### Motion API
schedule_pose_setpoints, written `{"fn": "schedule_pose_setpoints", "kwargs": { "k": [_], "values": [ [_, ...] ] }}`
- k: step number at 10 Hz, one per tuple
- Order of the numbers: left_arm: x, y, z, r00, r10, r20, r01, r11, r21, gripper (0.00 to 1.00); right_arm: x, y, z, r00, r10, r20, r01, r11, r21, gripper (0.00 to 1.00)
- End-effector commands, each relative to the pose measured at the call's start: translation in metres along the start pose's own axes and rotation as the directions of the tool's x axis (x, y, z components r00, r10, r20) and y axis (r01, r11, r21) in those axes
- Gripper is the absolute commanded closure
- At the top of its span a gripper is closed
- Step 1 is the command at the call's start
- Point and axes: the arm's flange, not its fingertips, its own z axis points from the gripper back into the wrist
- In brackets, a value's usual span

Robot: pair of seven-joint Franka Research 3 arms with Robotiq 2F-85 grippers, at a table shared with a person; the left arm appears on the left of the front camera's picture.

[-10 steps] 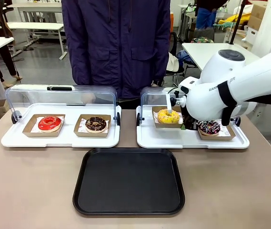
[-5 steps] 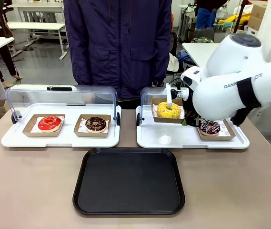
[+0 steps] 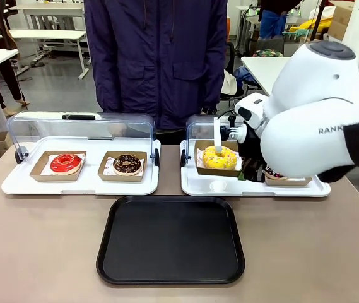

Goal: Move the third donut from the left to the tray.
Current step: Pick up the Paper togo box containing the Donut indicated by the person and place it on the Handle tray.

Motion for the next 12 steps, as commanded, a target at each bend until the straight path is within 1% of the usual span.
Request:
{"fn": "schedule_pose_setpoints", "kwargs": {
  "k": [1,3,5,7,12],
  "values": [
    [0.002,-0.003,0.001,1.000,-0.001,-0.011,0.001,1.000,-0.007,0.00,0.011,0.030,-0.002,1.000,-0.017,0.016,0.017,1.000,-0.010,0.98],
    [0.002,-0.003,0.001,1.000,-0.001,-0.011,0.001,1.000,-0.007,0.00,0.025,0.053,-0.009,1.000,-0.009,0.022,0.009,1.000,-0.024,0.98],
    [0.002,-0.003,0.001,1.000,-0.001,-0.011,0.001,1.000,-0.007,0.00,0.039,0.074,-0.022,1.000,0.009,0.018,-0.009,1.000,0.007,0.98],
    [0.002,-0.003,0.001,1.000,-0.001,-0.011,0.001,1.000,-0.007,0.00,0.046,0.091,-0.037,1.000,0.022,0.013,-0.022,0.999,0.044,0.98],
    [0.002,-0.003,0.001,1.000,-0.001,-0.011,0.001,1.000,-0.007,0.00,0.055,0.136,-0.066,1.000,0.030,-0.004,-0.029,0.997,0.075,0.98]
  ]
}}
